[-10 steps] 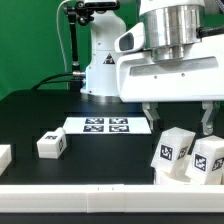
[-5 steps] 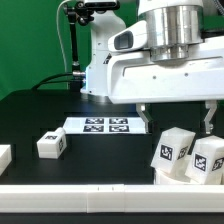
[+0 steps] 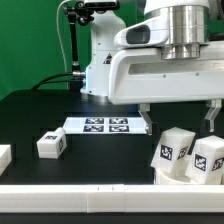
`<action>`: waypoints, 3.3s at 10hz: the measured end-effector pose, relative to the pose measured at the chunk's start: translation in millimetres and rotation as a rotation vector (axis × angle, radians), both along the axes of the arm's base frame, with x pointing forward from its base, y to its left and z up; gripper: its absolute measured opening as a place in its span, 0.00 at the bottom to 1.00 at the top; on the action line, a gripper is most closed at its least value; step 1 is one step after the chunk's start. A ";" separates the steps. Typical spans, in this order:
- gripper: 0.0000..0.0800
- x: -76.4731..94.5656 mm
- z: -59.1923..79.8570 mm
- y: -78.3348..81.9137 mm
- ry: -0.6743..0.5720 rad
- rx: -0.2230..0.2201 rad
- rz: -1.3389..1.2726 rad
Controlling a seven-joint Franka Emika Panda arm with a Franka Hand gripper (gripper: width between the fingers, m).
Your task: Assemble stool
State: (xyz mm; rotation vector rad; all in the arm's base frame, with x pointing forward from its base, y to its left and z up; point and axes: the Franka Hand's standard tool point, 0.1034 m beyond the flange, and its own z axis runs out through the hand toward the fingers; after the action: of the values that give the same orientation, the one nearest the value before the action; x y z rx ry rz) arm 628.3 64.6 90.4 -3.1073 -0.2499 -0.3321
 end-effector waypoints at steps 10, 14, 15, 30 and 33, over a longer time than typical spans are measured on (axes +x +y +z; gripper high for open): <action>0.48 -13.8 -13.7 -12.9 0.003 -0.095 0.293; 0.43 -12.7 -13.0 -13.6 0.001 -0.085 0.243; 0.43 -12.7 -13.0 -14.0 0.001 -0.085 0.240; 0.43 -14.1 -12.3 -6.5 0.004 0.250 -1.257; 0.43 -13.4 -11.9 -6.6 0.015 0.310 -1.457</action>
Offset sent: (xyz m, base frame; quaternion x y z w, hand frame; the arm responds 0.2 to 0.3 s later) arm -0.0167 0.0064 -0.0034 0.0372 0.0007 -0.2061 0.9778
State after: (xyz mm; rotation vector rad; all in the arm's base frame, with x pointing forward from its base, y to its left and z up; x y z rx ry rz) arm 614.9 58.0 78.6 -2.3485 1.8430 -0.2544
